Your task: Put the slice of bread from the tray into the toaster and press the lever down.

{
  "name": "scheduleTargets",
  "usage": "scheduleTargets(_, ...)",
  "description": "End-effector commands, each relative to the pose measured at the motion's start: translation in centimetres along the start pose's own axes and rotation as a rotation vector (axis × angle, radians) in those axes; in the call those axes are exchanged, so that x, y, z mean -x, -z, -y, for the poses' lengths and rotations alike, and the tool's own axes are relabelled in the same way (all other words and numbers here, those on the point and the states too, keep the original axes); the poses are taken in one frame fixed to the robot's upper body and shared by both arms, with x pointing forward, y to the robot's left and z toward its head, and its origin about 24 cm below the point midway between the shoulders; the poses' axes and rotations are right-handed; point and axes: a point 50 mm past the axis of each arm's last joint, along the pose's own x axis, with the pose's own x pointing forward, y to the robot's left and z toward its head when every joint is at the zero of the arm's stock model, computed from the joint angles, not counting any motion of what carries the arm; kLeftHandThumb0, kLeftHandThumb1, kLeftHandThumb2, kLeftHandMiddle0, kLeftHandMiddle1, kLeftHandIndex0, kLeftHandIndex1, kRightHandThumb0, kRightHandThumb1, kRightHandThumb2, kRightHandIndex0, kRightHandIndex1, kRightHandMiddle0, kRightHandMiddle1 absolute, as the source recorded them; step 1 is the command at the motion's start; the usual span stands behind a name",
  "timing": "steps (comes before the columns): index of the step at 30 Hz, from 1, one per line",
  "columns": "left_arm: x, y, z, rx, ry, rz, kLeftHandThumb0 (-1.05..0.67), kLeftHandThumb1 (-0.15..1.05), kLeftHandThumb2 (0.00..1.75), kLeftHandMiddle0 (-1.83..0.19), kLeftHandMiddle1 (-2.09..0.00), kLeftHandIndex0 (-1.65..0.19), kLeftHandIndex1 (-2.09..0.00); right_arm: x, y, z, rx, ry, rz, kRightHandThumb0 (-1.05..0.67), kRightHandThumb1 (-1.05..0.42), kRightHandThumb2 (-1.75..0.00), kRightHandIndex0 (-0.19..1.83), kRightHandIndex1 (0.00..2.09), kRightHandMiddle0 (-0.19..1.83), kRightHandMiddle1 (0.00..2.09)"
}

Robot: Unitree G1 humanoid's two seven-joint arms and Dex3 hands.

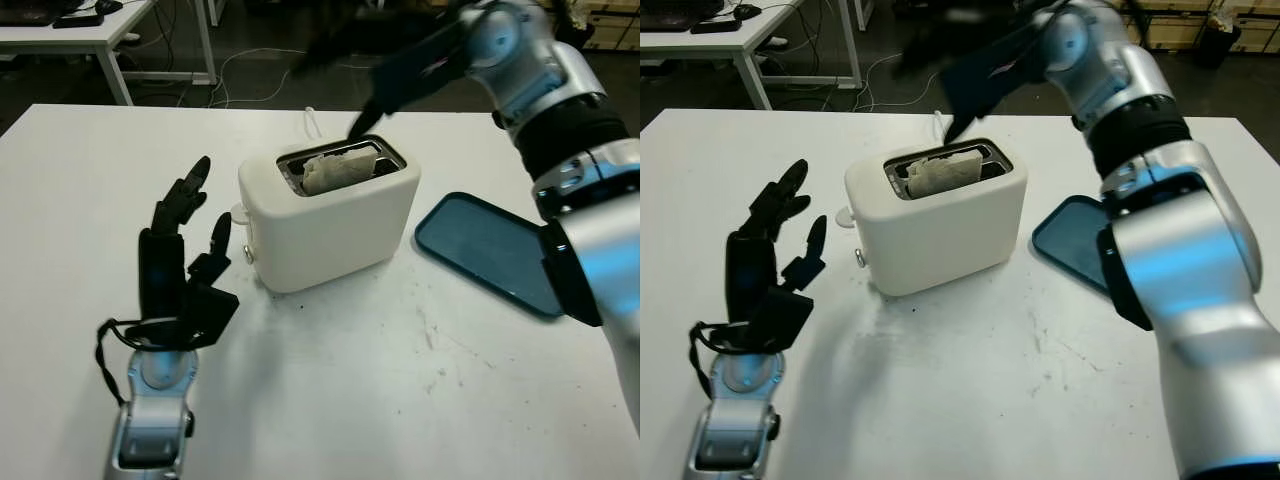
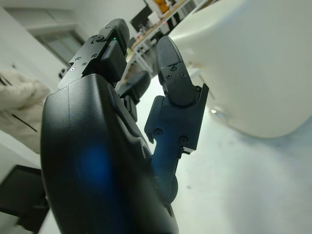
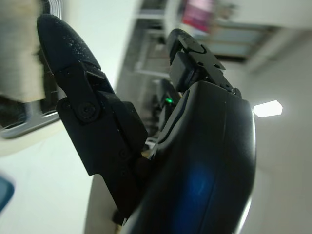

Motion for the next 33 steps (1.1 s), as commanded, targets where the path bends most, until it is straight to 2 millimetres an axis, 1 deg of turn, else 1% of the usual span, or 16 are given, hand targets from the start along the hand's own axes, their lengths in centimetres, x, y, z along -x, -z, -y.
scheduleTargets(1, -1.4, -1.2, -1.5, -0.096, 0.000, 0.105, -0.31, 0.91, 0.23, -0.28, -0.99, -0.57, -0.10, 2.0, 1.9, 0.2, -0.057, 0.131, 0.005, -0.73, -0.73, -0.01, 0.46, 0.68, 0.65, 0.14)
scheduleTargets(3, -2.6, -2.0, -2.8, -0.173, 0.016, 0.185, -0.26, 0.88, 0.14, -0.37, -1.00, -0.64, -0.14, 4.0, 3.5, 0.2, -0.133, 0.270, 0.027, -0.71, -0.74, 0.00, 0.59, 0.60, 0.73, 0.13)
scheduleTargets(4, -3.2, -2.4, -3.3, -0.202, 0.022, 0.224, -0.20, 0.83, 0.09, -0.44, -1.02, -0.71, -0.17, 5.0, 4.4, 0.0, -0.187, 0.324, 0.024, -0.63, -0.74, 0.00, 0.62, 0.51, 0.75, 0.11)
scheduleTargets(6, -4.2, -3.0, -4.2, -0.257, 0.032, 0.301, -0.15, 0.78, 0.04, -0.52, -1.04, -0.78, -0.21, 7.3, 6.2, -0.9, -0.274, 0.410, 0.003, -0.52, -0.75, -0.01, 0.67, 0.32, 0.75, 0.05)
scheduleTargets(8, -5.4, -3.6, -4.9, -0.305, 0.055, 0.357, -0.11, 0.71, 0.01, -0.63, -1.02, -0.86, -0.25, 9.6, 8.1, -2.7, -0.309, 0.479, -0.042, -0.42, -0.79, -0.01, 0.71, 0.22, 0.74, 0.02)
scheduleTargets(9, -5.8, -3.8, -5.2, -0.321, 0.065, 0.375, -0.09, 0.68, 0.01, -0.67, -1.00, -0.89, -0.27, 10.3, 8.7, -3.5, -0.334, 0.500, -0.061, -0.40, -0.80, -0.01, 0.73, 0.19, 0.75, 0.02)
scheduleTargets(11, -6.7, -4.3, -5.4, -0.368, 0.094, 0.413, -0.04, 0.62, 0.01, -0.76, -0.93, -0.96, -0.29, 11.6, 9.7, -5.6, -0.388, 0.527, -0.098, -0.35, -0.81, -0.01, 0.73, 0.15, 0.73, 0.01)
scheduleTargets(13, -7.3, -4.7, -5.6, -0.411, 0.129, 0.440, 0.02, 0.58, 0.00, -0.84, -0.84, -1.02, -0.29, 12.7, 10.0, -7.7, -0.412, 0.544, -0.116, -0.31, -0.81, -0.01, 0.75, 0.13, 0.74, 0.01)
scheduleTargets(16, -8.2, -5.3, -5.5, -0.460, 0.180, 0.495, 0.13, 0.53, 0.01, -0.98, -0.74, -1.13, -0.27, 14.0, 10.0, -10.7, -0.517, 0.587, -0.101, -0.20, -0.83, -0.01, 0.78, 0.12, 0.74, 0.01)
scheduleTargets(18, -8.7, -5.5, -5.5, -0.488, 0.208, 0.523, 0.20, 0.50, 0.01, -1.06, -0.68, -1.18, -0.25, 14.7, 9.8, -12.1, -0.584, 0.608, -0.078, -0.18, -0.86, -0.02, 0.79, 0.11, 0.74, 0.01)
scheduleTargets(20, -9.1, -5.8, -5.6, -0.521, 0.221, 0.551, 0.24, 0.47, 0.00, -1.17, -0.57, -1.25, -0.20, 15.4, 9.7, -13.2, -0.636, 0.629, -0.081, -0.22, -0.87, -0.02, 0.80, 0.10, 0.74, 0.01)
scheduleTargets(22, -9.4, -5.9, -5.7, -0.546, 0.226, 0.576, 0.25, 0.44, 0.00, -1.26, -0.47, -1.31, -0.16, 16.0, 9.4, -14.0, -0.661, 0.642, -0.089, -0.25, -0.89, -0.02, 0.79, 0.09, 0.74, 0.00)
scheduleTargets(24, -9.7, -5.9, -5.8, -0.558, 0.234, 0.589, 0.25, 0.42, 0.00, -1.35, -0.40, -1.37, -0.13, 16.5, 9.1, -14.6, -0.668, 0.651, -0.092, -0.25, -0.91, -0.02, 0.77, 0.07, 0.72, 0.00)
scheduleTargets(26, -9.8, -5.8, -5.8, -0.569, 0.242, 0.593, 0.18, 0.42, 0.00, -1.41, -0.36, -1.41, -0.10, 17.0, 8.9, -15.0, -0.682, 0.661, -0.108, -0.27, -0.91, -0.01, 0.78, 0.07, 0.72, 0.01)
scheduleTargets(31, -9.3, -5.0, -5.5, -0.571, 0.260, 0.577, 0.06, 0.45, 0.01, -1.48, -0.36, -1.45, -0.09, 17.8, 8.7, -15.4, -0.695, 0.666, -0.170, -0.21, -0.91, 0.00, 0.77, 0.05, 0.73, 0.01)
scheduleTargets(33, -9.2, -4.6, -5.4, -0.571, 0.266, 0.560, 0.03, 0.46, 0.01, -1.48, -0.44, -1.47, -0.07, 17.9, 8.7, -15.4, -0.699, 0.666, -0.178, -0.20, -0.91, 0.00, 0.78, 0.05, 0.74, 0.01)
